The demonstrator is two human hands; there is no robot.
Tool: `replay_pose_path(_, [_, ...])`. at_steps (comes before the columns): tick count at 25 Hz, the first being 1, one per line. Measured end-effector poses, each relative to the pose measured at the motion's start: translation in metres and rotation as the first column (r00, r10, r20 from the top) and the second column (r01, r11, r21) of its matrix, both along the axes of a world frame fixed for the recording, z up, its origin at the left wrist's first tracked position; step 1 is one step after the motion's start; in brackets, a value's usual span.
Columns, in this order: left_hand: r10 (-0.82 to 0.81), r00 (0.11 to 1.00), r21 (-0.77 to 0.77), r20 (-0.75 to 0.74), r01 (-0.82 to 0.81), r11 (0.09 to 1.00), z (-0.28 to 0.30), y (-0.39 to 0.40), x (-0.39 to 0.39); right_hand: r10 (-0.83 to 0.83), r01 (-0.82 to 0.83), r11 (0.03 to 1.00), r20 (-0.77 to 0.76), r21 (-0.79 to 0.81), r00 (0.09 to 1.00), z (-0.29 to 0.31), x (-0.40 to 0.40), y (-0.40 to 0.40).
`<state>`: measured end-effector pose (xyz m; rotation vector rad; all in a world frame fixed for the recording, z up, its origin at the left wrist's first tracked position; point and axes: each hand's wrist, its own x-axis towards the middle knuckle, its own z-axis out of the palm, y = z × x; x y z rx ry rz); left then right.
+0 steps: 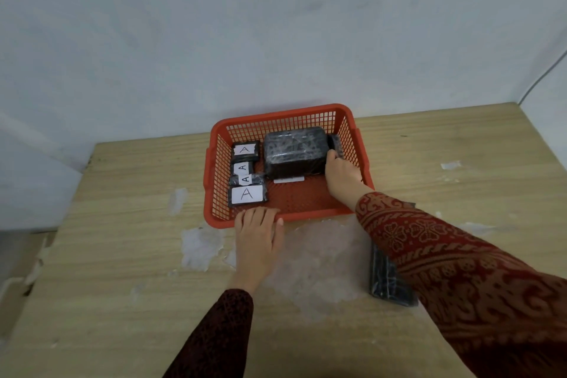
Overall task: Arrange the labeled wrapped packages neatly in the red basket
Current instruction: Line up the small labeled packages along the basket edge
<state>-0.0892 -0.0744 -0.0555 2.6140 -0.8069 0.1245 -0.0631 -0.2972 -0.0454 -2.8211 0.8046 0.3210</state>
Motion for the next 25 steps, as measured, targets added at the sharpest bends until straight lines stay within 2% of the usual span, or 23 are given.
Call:
replay_pose_path(8, [-0.049,0.998,0.045,-0.029,0.051,0.998,0.002,0.002,0.003,-0.006,0.007,0.998,0.02,-0.057,1.0,-0.007,-0.005,0.003])
replay_pose_path(12, [-0.049,0.999,0.014,0.001,0.049,0.999,0.0,0.002,0.003,-0.02,0.02,1.0,0.058,0.012,0.998,0.013,-0.009,0.003])
replay_pose_path(14, [-0.055,0.998,-0.005,0.021,0.055,0.998,-0.003,0.003,0.003,-0.023,0.019,0.999,0.139,0.029,0.99,0.027,-0.017,-0.004])
replay_pose_path(15, [-0.054,0.998,-0.01,0.029,0.055,0.998,-0.005,0.004,0.003,-0.012,0.0,0.998,0.206,0.058,0.978,0.033,-0.024,-0.008])
replay_pose_path(17, [-0.044,0.998,-0.009,0.046,0.045,0.999,-0.007,0.004,0.003,-0.001,-0.083,0.97,0.348,0.228,0.938,0.042,-0.038,-0.02])
replay_pose_path(19, [-0.023,0.998,-0.023,0.06,0.024,0.999,-0.008,0.002,0.001,-0.029,-0.165,0.883,0.403,0.439,0.915,0.045,-0.049,-0.029])
replay_pose_path(21, [-0.012,0.998,-0.045,0.06,0.015,0.999,-0.008,0.001,-0.001,-0.048,-0.202,0.778,0.377,0.595,0.925,0.042,-0.054,-0.032])
replay_pose_path(25, [0.009,1.0,-0.194,-0.017,-0.012,0.981,-0.005,0.006,0.003,0.142,-0.279,0.715,0.258,0.641,0.956,0.02,-0.043,-0.014])
